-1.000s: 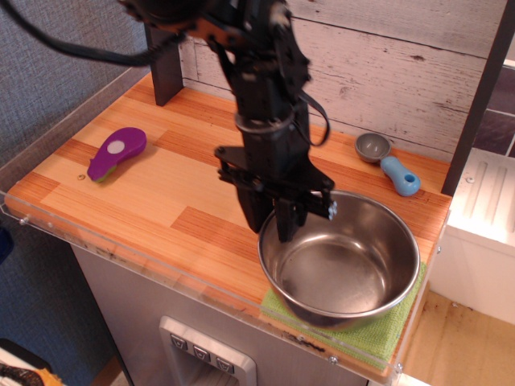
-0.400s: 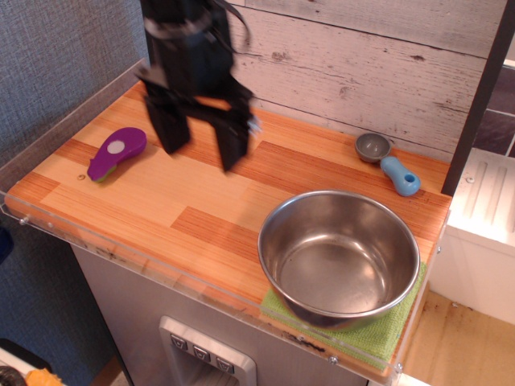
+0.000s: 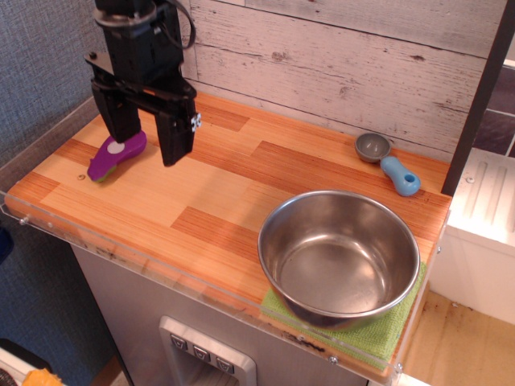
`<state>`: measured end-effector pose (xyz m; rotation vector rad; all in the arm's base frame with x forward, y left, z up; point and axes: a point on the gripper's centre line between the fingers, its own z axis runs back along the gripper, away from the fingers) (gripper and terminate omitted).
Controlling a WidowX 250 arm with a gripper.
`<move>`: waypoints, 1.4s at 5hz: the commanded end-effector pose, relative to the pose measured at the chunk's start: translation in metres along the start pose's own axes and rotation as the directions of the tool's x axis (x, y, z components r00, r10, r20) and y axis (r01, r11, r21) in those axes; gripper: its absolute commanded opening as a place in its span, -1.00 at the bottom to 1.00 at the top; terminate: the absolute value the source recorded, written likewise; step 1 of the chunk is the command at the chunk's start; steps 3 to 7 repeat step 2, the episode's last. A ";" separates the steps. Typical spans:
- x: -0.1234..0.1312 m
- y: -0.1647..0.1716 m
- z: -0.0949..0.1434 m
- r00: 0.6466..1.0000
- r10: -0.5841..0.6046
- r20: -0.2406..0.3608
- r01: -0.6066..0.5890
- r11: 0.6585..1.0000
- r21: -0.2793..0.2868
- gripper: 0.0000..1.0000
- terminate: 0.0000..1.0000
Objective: Place pot on green foam. pot placed on foam
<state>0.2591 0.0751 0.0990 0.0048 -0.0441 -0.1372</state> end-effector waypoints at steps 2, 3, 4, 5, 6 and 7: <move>0.005 0.015 0.013 0.999 -0.015 0.045 0.016 1.000 -0.011 1.00 1.00; 0.005 0.015 0.013 0.999 -0.015 0.045 0.016 1.000 -0.011 1.00 1.00; 0.005 0.015 0.013 0.999 -0.015 0.045 0.016 1.000 -0.011 1.00 1.00; 0.005 0.015 0.013 0.999 -0.015 0.045 0.016 1.000 -0.011 1.00 1.00; 0.005 0.015 0.013 0.999 -0.015 0.045 0.016 1.000 -0.011 1.00 1.00; 0.005 0.015 0.013 0.999 -0.015 0.045 0.016 1.000 -0.011 1.00 1.00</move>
